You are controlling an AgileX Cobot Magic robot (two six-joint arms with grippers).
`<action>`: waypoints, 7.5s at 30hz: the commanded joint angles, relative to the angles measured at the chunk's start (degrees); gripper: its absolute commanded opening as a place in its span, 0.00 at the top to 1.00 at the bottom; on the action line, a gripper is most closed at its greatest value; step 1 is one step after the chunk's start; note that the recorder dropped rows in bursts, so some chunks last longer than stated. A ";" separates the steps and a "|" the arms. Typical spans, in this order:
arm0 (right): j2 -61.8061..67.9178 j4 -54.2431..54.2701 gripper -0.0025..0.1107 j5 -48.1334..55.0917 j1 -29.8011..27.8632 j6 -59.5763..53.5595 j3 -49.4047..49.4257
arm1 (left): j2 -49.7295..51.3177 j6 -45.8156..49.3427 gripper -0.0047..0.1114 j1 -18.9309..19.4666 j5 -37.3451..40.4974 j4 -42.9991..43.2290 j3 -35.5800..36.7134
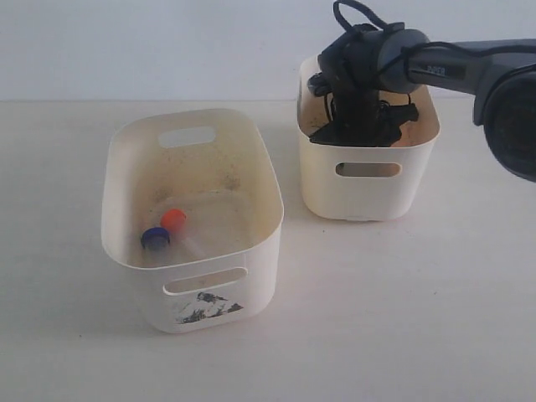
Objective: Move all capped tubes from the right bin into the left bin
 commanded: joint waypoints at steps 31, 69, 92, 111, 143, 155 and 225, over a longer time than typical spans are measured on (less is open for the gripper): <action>2.96 2.89 0.75 1.71 -0.01 -1.03 0.59 | -0.10 -0.66 0.92 0.06 -0.54 -0.64 -0.21; -8.14 38.28 0.50 -2.05 -6.12 -15.67 0.59 | -0.10 -0.66 0.92 0.06 -0.54 -0.64 -0.21; -2.26 46.14 0.36 2.65 -6.01 -15.53 0.59 | -0.10 -0.66 0.92 0.06 -0.54 -0.64 -0.21; -6.98 50.13 0.36 -1.40 -6.14 -15.52 0.59 | -0.10 -0.66 0.92 0.06 -0.54 -0.64 -0.21; -1.32 55.51 0.36 0.67 -8.66 -18.59 0.59 | -0.10 -0.66 0.92 0.06 -0.54 -0.64 -0.21; 1.72 55.93 0.36 0.47 -8.19 -19.93 0.59 | -0.10 -0.66 0.92 0.06 -0.54 -0.64 -0.21; -38.98 42.52 0.98 15.31 7.19 -18.17 5.68 | -0.10 -0.66 0.92 0.06 -0.54 -0.64 -0.21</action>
